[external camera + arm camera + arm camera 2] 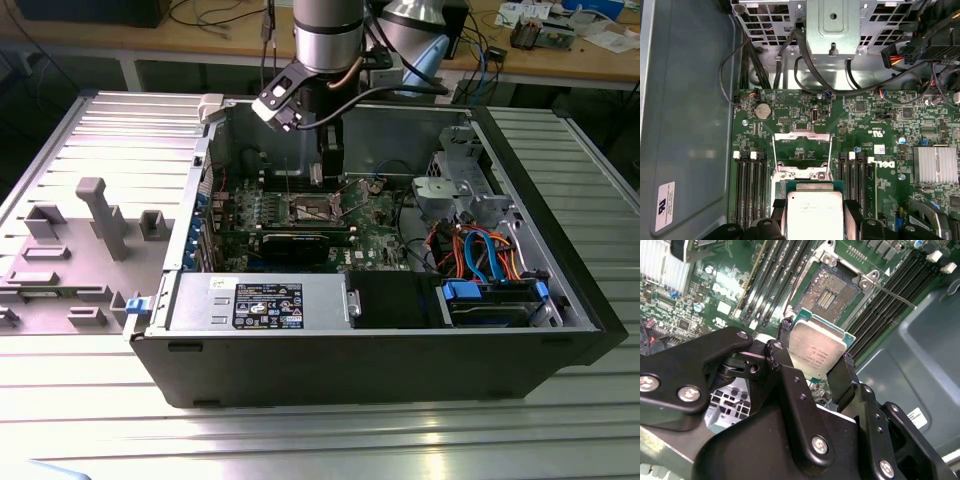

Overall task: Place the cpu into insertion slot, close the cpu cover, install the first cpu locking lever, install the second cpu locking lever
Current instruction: 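Place the cpu into insertion slot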

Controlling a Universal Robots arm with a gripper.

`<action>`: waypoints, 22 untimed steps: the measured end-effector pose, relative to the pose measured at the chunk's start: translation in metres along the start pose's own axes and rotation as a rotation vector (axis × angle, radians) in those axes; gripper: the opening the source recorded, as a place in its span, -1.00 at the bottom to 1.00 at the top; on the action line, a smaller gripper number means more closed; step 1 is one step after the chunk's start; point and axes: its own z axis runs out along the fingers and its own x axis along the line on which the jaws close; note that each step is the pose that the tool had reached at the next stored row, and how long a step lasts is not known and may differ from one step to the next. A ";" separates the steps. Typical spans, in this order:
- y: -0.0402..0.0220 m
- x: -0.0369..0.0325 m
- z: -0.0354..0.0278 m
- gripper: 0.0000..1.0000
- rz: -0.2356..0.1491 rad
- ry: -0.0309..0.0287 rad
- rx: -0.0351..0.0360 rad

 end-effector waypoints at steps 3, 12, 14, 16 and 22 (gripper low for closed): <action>-0.0046 0.0012 0.0049 0.08 -0.004 0.0008 0.0001; -0.0074 0.0054 0.0129 0.08 -0.004 0.0011 0.0004; -0.0075 0.0054 0.0141 0.08 -0.004 0.0011 0.0004; -0.0076 0.0053 0.0146 0.08 -0.004 0.0012 0.0004; -0.0077 0.0053 0.0157 0.08 -0.004 0.0011 0.0004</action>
